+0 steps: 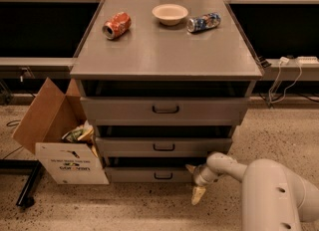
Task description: Open bottom drawer
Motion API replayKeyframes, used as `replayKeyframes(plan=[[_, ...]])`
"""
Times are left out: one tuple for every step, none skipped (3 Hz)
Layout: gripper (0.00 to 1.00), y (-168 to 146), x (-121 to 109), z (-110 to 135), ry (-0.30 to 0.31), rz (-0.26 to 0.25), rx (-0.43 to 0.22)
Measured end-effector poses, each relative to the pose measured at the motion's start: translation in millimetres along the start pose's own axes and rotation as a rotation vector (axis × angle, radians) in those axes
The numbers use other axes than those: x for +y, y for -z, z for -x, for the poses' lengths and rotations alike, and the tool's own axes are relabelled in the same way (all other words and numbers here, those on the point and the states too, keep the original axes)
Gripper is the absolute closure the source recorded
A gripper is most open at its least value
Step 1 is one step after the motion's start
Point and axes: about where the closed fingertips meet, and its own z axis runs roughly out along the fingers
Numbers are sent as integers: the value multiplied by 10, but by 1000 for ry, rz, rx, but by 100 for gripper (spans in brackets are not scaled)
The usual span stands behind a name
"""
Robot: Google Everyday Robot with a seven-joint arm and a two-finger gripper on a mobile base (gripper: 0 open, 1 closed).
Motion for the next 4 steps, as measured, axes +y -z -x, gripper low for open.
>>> replayKeyframes(plan=[[0, -185, -70, -65, -26, 20, -9], [0, -194, -94, -69, -32, 25, -11], [27, -140, -113, -53, -41, 15, -16], [50, -43, 52, -53, -65, 6, -32]])
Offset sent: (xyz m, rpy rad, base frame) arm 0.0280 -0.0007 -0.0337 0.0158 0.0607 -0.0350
